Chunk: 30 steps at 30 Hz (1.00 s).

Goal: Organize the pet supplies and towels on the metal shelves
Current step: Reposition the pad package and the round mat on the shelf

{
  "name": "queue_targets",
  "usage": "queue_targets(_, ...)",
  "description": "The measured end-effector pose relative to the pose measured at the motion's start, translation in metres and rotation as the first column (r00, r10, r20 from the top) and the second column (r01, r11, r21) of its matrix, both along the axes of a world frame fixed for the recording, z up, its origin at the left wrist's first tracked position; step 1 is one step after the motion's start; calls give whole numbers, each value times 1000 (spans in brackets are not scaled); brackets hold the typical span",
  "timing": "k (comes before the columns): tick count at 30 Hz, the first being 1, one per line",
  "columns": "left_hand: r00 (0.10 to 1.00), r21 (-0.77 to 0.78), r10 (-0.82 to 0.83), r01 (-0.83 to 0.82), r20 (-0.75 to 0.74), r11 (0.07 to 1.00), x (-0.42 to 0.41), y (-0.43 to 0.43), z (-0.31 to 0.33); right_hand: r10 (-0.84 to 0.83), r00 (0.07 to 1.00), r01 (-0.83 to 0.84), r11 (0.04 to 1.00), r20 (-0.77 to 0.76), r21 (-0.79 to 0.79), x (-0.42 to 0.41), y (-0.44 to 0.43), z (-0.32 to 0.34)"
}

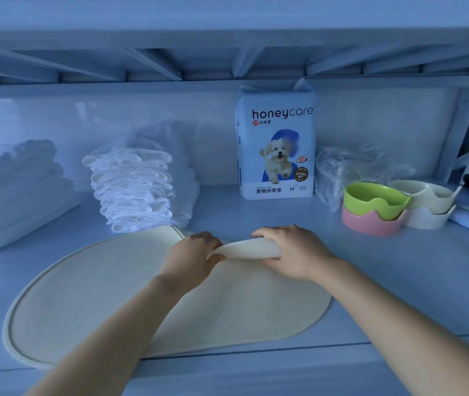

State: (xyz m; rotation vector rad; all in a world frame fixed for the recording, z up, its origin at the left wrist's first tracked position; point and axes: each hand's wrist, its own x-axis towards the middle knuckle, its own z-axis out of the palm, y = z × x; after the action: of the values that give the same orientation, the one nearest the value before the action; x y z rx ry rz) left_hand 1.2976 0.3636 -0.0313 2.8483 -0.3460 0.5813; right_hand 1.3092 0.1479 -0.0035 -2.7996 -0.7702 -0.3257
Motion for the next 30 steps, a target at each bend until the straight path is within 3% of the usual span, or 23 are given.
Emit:
queue_targets(11,994,154,105,-98,-41,983,-4,-15,-4,118,993,-116,992,-33,45,11,-9,-11)
queue_targets(21,992,117,92,-101,87,988,-62,13,13,128,992,-129,989,23,73,-40,7,13)
queue_targets(30,993,-7,110,-110,-30,994,-139,86,19,106,994,-100,972,-19,214,-109,53,23)
